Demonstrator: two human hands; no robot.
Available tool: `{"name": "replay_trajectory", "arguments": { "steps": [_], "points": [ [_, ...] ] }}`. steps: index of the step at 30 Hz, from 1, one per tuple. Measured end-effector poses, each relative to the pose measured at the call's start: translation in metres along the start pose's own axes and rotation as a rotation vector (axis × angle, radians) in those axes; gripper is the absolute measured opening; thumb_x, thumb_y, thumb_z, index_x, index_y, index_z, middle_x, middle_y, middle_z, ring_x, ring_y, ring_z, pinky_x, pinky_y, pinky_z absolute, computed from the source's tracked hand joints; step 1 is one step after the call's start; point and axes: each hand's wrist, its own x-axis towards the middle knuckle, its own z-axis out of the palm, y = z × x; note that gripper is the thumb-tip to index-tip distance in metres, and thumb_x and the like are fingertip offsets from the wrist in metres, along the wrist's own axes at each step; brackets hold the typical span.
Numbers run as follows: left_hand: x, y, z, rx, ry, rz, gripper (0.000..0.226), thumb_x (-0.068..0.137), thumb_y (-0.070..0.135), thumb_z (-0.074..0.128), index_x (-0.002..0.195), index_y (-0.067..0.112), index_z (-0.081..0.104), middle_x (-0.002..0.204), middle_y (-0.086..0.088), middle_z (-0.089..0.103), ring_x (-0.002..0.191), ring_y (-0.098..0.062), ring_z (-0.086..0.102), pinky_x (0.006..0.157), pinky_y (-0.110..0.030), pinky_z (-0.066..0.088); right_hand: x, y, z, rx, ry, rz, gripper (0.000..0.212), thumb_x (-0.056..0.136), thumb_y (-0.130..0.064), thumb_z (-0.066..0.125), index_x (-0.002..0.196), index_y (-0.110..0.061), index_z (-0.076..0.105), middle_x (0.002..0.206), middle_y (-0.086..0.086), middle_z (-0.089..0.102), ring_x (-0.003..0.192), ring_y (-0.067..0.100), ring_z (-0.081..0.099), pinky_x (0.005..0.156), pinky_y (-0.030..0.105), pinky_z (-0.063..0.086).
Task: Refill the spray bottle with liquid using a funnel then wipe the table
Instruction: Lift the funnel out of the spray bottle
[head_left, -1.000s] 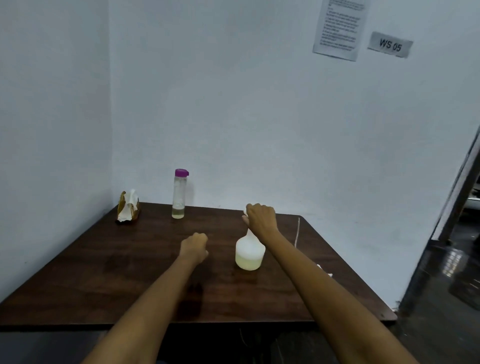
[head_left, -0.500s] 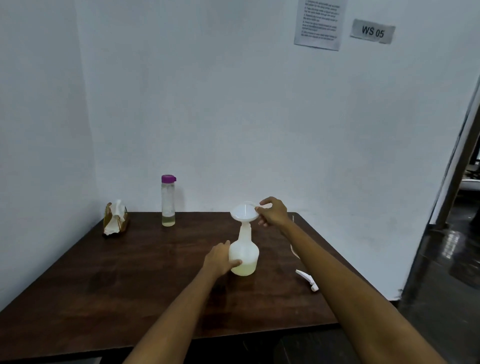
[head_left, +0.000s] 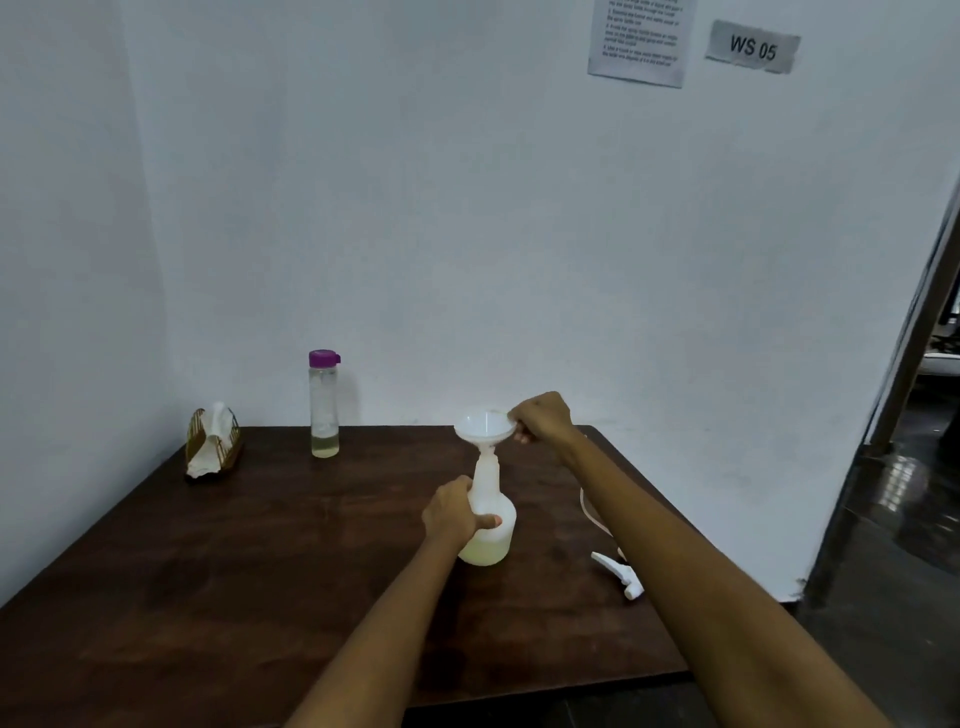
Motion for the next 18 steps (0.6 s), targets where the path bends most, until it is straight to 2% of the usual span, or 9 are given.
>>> {"name": "replay_trajectory", "arguments": {
  "steps": [5,8,12,18],
  "points": [
    [0.0015,0.0014,-0.0005,0.022,-0.013,-0.033,0.068,0.077,0.042,0.073,0.132,0.013,0.046,0.133,-0.005,0.055,0.123,-0.022,0.052,0.093,-0.033,0.046,-0.0021,-0.0039,-0.0043,0.02,-0.003,0.022,0.021,0.077,0.004,0.055,0.057,-0.001,0.056,0.052,0.011,0.054,0.041,0.015,0.051,0.045,0.019,0.044],
    [0.0026,0.0005,0.0003,0.025,-0.011,-0.032,0.068,0.077,0.043,0.073,0.132,0.013,0.046,0.133,-0.005,0.055,0.123,-0.022,0.052,0.094,-0.033,0.046,-0.0044,-0.0025,-0.0057,-0.04,-0.044,0.02,0.024,0.077,0.003,0.054,0.053,-0.002,0.055,0.05,0.011,0.054,0.04,0.014,0.051,0.05,0.019,0.044],
    [0.0028,0.001,-0.0011,0.021,-0.014,-0.041,0.068,0.075,0.043,0.075,0.131,0.014,0.047,0.132,-0.003,0.056,0.122,-0.021,0.053,0.092,-0.032,0.046,-0.0059,-0.0021,-0.0085,-0.045,-0.026,0.004,0.026,0.078,0.004,0.056,0.053,-0.003,0.056,0.046,0.006,0.054,0.035,0.009,0.051,0.041,0.017,0.042],
    [0.0047,0.001,-0.0011,0.012,-0.012,-0.041,0.069,0.075,0.044,0.075,0.131,0.014,0.047,0.132,-0.003,0.055,0.123,-0.021,0.052,0.093,-0.033,0.046,-0.0055,-0.0039,-0.0093,-0.087,-0.017,0.0,0.026,0.072,0.002,0.055,0.047,-0.004,0.055,0.046,0.008,0.053,0.038,0.013,0.048,0.046,0.019,0.042]
  ]
}}
